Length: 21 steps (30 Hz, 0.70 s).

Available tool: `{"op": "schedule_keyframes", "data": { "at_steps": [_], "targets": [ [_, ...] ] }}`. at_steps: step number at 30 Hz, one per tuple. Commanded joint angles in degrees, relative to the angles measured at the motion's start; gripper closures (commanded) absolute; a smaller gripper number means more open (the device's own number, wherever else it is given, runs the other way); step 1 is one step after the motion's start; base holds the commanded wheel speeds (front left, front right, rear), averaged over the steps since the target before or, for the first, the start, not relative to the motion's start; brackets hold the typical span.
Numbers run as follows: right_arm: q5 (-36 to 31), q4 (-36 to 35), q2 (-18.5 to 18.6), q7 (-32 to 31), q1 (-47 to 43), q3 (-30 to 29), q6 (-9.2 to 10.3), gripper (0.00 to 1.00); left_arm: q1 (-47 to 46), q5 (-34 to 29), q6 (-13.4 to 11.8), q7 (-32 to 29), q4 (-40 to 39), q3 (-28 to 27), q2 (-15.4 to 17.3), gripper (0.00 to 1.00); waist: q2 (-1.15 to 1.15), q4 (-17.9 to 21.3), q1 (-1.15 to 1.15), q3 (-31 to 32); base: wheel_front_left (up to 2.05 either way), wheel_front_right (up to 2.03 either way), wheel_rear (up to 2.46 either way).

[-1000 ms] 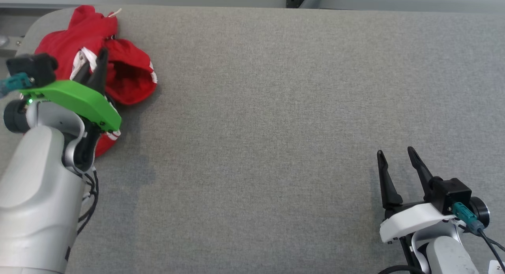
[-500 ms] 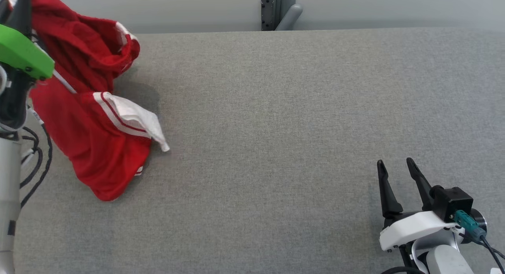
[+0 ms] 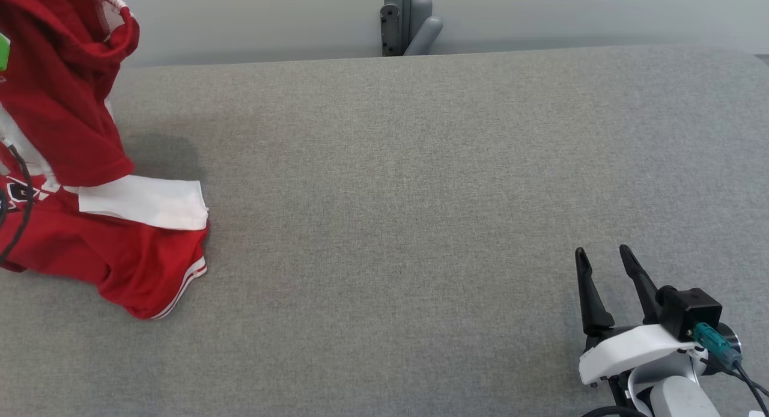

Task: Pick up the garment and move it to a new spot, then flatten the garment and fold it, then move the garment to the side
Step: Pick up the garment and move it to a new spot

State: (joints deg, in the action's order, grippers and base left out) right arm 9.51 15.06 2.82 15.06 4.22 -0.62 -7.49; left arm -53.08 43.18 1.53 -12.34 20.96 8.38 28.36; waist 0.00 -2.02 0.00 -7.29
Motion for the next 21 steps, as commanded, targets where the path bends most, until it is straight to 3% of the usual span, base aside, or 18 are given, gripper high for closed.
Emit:
{"op": "schedule_keyframes", "data": {
  "at_steps": [1, 9, 21],
  "targets": [
    [0.3, 0.19, 0.13, 0.17, 0.18, 0.03, 0.0, 0.0, -0.91, 1.25, 0.46, -0.64, -0.89, -0.1, -0.53, 1.0, 0.0, 0.19, 0.0, 0.35, 0.0, 0.0, 0.0],
    [0.47, 0.33, 0.13, 0.17, -1.12, -0.07, 0.0, 0.0, 1.23, 4.99, 1.02, -4.36, -8.68, 1.84, -3.92, 1.0, 0.0, 1.12, 0.0, 1.92, 0.0, 0.0, 0.0],
    [0.93, 0.31, 0.14, 0.17, -1.14, 0.43, 0.0, 0.0, 8.01, 9.17, -1.32, -9.05, -23.65, 6.83, -9.97, 1.0, 0.0, 6.52, 0.0, 2.43, 0.0, 0.0, 0.0]
  ]
}}
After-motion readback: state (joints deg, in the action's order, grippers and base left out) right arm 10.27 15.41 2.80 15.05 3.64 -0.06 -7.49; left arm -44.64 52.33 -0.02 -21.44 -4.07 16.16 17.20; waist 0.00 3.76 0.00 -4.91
